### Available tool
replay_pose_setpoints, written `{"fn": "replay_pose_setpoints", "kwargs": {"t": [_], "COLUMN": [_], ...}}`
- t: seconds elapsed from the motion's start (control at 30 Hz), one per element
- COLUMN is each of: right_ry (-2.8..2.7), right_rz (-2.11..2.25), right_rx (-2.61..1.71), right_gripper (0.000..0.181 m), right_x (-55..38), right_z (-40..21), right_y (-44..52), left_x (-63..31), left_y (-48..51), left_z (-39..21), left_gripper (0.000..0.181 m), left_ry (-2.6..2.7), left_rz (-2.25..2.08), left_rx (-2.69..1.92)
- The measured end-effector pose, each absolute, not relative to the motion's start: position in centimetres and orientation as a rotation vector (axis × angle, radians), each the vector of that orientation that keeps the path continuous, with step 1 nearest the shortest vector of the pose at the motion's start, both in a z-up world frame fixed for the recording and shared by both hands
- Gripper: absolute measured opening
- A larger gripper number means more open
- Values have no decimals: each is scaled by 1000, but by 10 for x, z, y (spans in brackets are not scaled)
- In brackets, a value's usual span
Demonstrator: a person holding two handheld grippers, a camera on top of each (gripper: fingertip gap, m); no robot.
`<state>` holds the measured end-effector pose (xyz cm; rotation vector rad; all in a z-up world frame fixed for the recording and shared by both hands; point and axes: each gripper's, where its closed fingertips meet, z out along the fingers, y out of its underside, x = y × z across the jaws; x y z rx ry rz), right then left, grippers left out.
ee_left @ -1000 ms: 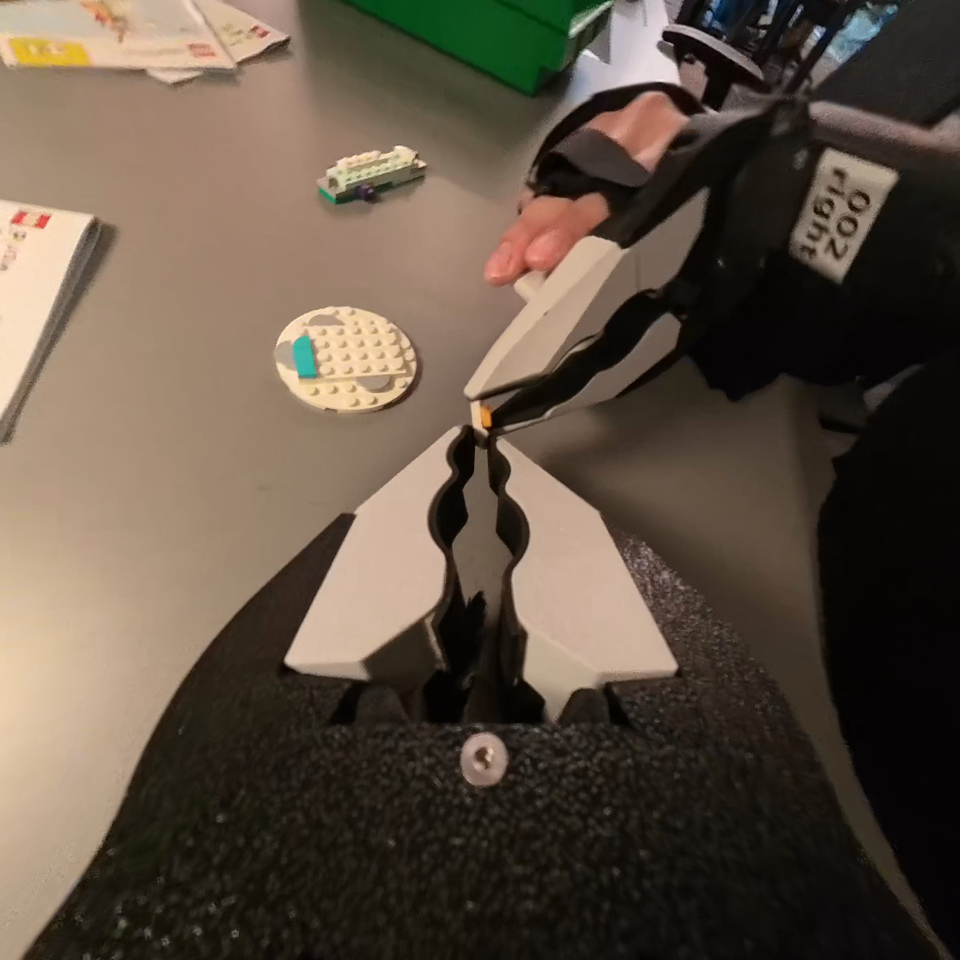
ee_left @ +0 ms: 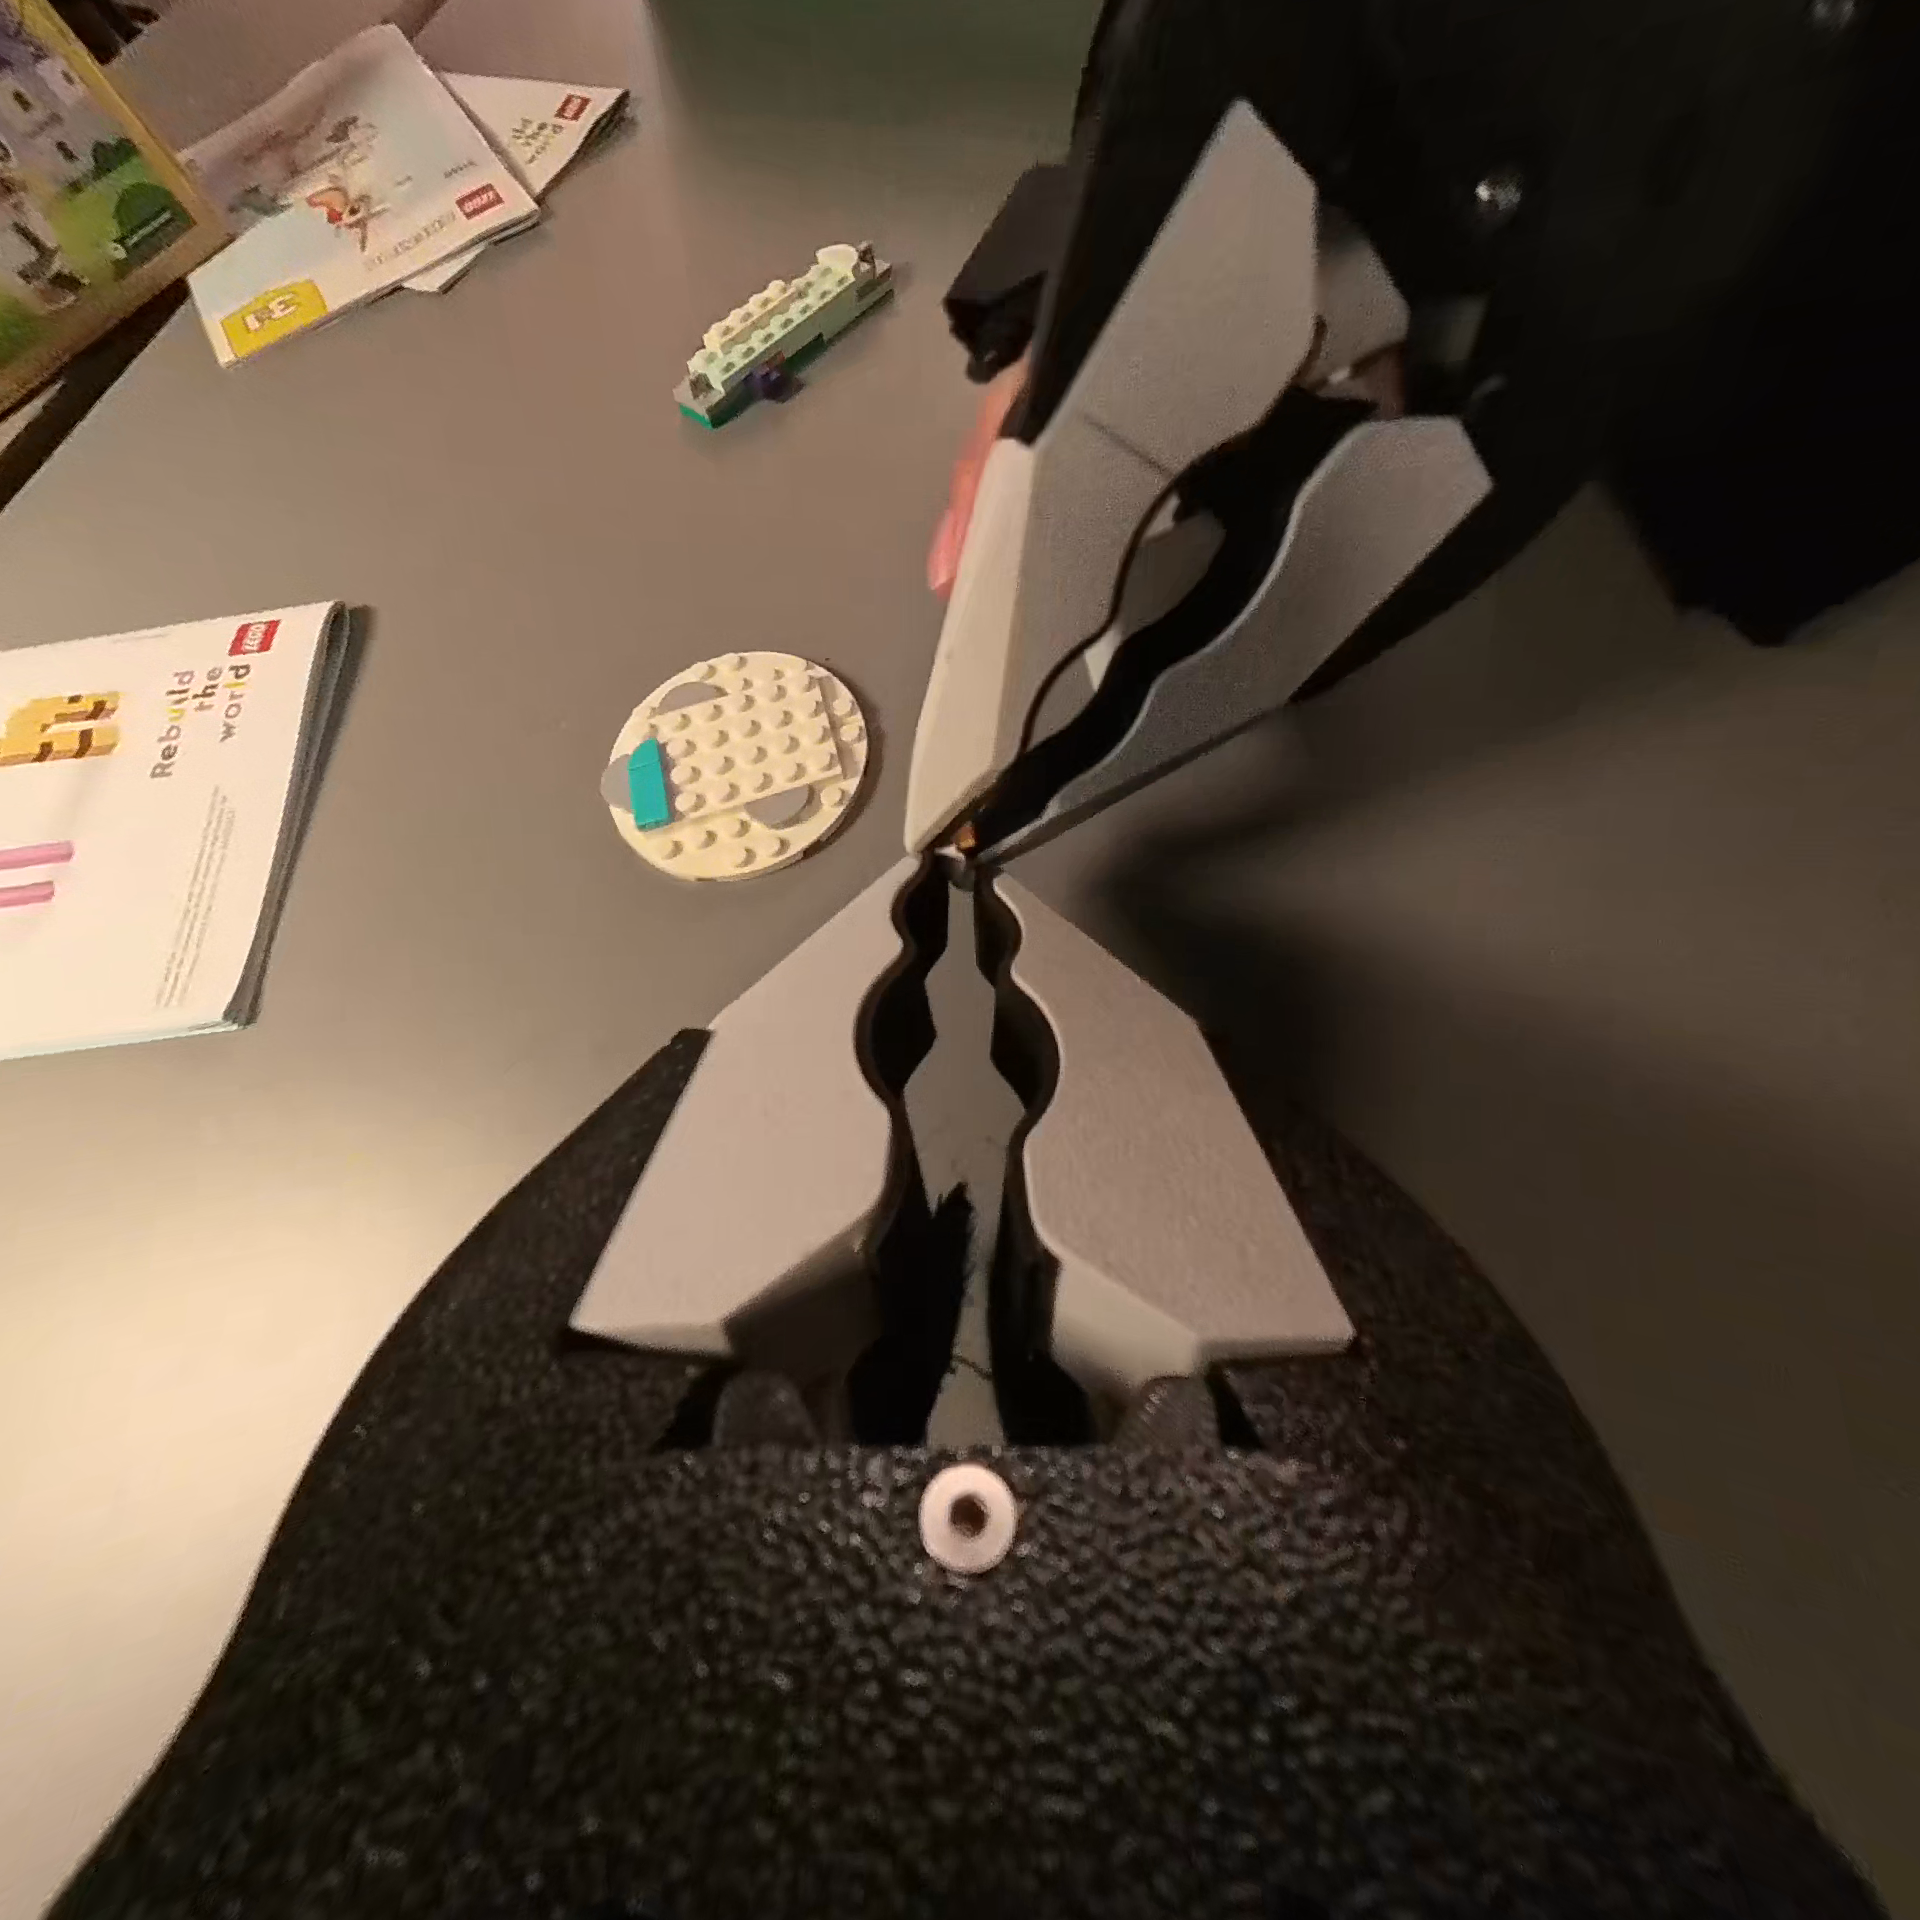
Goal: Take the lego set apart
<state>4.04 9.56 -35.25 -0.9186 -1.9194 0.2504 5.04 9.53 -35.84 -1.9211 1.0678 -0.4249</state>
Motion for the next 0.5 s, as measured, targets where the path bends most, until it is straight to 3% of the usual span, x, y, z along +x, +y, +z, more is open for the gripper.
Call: {"fn": "replay_pose_setpoints", "kwargs": {"t": [0.5], "right_ry": [-1843], "right_rz": [797], "right_rx": [-1207], "right_gripper": [5], "right_x": [48], "right_z": [-354], "right_y": [88], "left_x": [58], "left_y": [89], "left_z": [-359], "left_gripper": [4], "left_ry": [1124], "left_rz": [-432], "left_rx": [-1881]}}
